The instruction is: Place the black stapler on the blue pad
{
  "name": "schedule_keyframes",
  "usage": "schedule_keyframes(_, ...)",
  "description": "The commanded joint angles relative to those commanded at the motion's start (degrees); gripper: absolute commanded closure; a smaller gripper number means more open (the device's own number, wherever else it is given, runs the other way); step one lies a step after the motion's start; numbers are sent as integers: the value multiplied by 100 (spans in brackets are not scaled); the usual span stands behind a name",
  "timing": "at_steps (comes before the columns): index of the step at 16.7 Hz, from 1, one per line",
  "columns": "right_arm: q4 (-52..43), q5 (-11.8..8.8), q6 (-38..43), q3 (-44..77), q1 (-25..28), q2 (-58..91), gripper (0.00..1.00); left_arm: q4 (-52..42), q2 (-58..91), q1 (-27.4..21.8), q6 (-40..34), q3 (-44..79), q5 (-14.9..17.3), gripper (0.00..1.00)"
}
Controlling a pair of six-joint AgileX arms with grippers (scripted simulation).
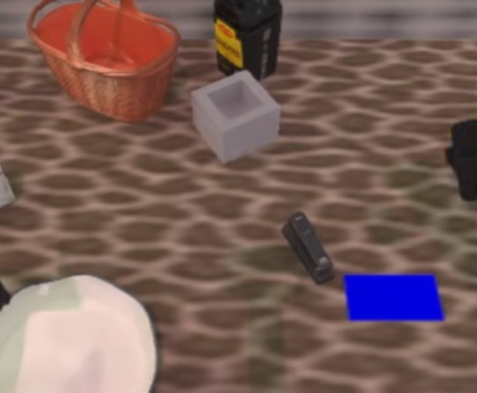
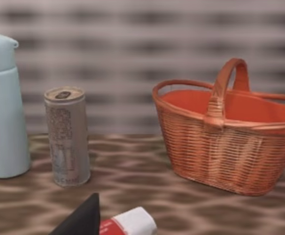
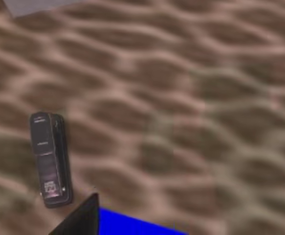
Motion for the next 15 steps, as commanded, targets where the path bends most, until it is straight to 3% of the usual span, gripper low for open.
schedule_keyframes(8, -2504, 7, 241, 3581, 1168, 4266, 0, 0, 0, 0, 0, 0, 0, 0)
schedule_keyframes(15, -3444, 2, 353, 5204, 1649, 5978, 0, 0, 0, 0, 0, 0, 0, 0)
